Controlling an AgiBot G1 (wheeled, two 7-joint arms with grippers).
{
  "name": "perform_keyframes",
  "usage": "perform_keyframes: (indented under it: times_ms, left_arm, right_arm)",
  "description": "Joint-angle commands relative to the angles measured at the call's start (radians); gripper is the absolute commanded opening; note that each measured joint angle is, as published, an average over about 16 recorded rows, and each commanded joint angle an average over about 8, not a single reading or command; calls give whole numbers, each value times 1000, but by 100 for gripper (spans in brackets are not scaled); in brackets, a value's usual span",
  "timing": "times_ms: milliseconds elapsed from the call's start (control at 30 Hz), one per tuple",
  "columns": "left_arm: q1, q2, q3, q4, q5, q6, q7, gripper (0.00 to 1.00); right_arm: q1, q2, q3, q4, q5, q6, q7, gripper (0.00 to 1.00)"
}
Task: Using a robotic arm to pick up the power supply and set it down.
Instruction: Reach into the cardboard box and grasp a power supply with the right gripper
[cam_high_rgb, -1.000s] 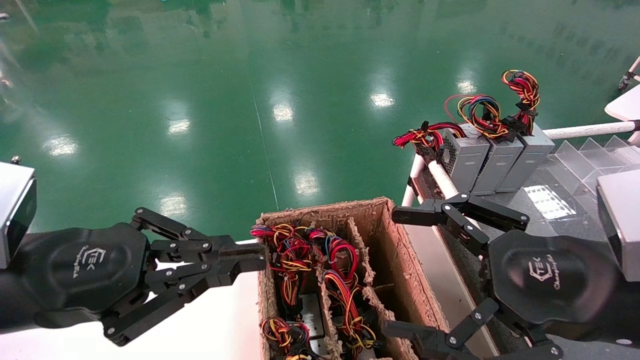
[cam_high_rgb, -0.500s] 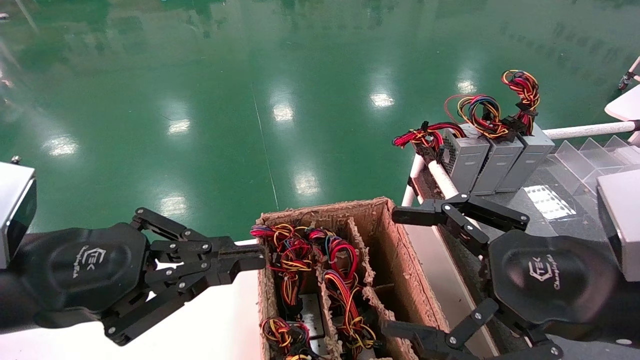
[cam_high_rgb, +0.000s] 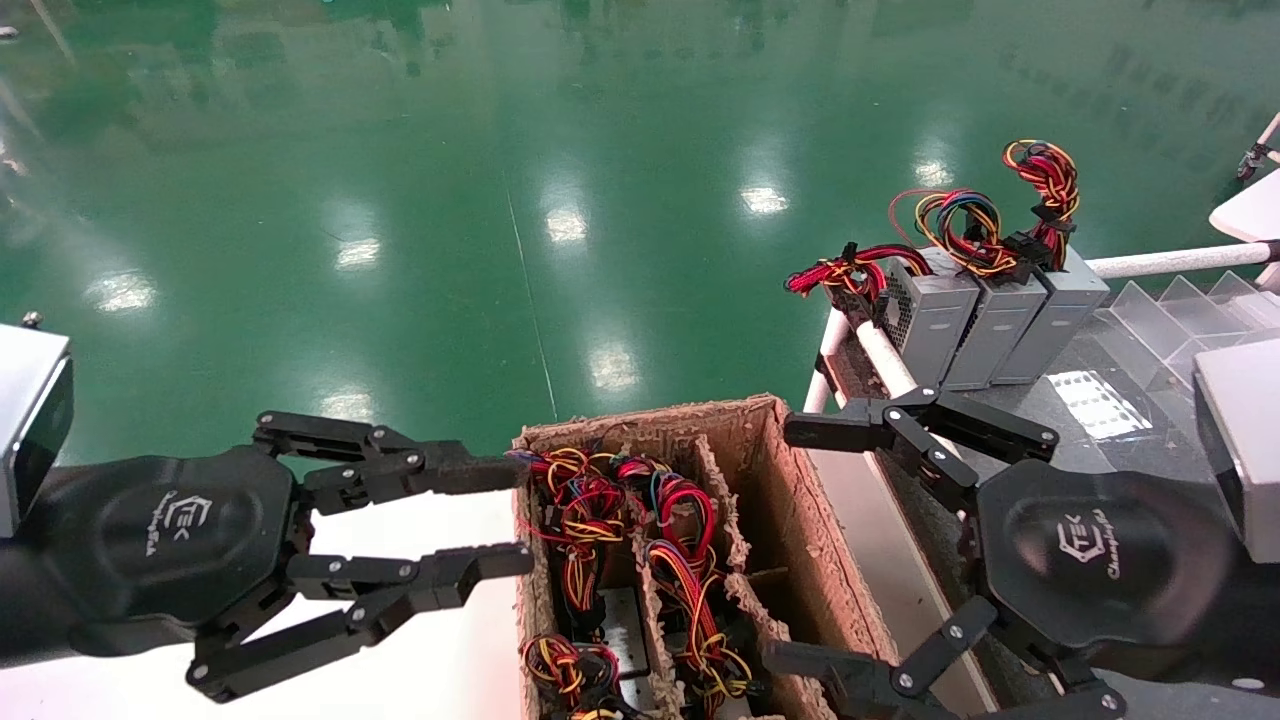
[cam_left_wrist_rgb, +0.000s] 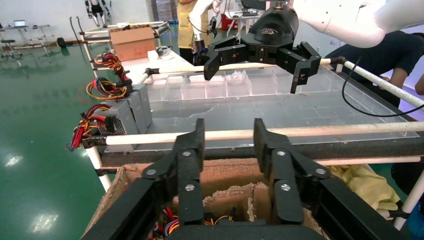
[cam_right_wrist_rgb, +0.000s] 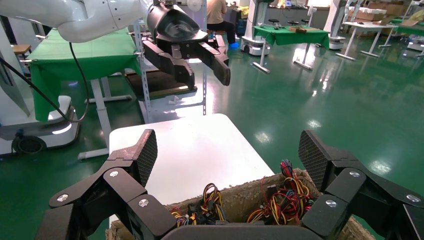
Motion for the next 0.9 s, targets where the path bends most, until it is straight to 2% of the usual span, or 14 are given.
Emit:
perform_keyframes:
  times_ms: [33,300,500,733,900]
  left_arm:
    - [0,0,0,0,0,0,0,100]
    - [0,0,0,0,0,0,0,100]
    - [0,0,0,0,0,0,0,100]
    - [0,0,0,1,0,0,0,100]
    - [0,0,1,1,0,0,0,100]
  right_arm:
    - [0,0,0,0,0,0,0,100]
    - [-3,2,-8,-11,-16,6,7,100]
    - [7,-9,-53,-29,-77,18,59,100]
    - [59,-81,-165,-77,-201,-9,167,100]
    - [95,-145,-233,-124,-273,-46,193,100]
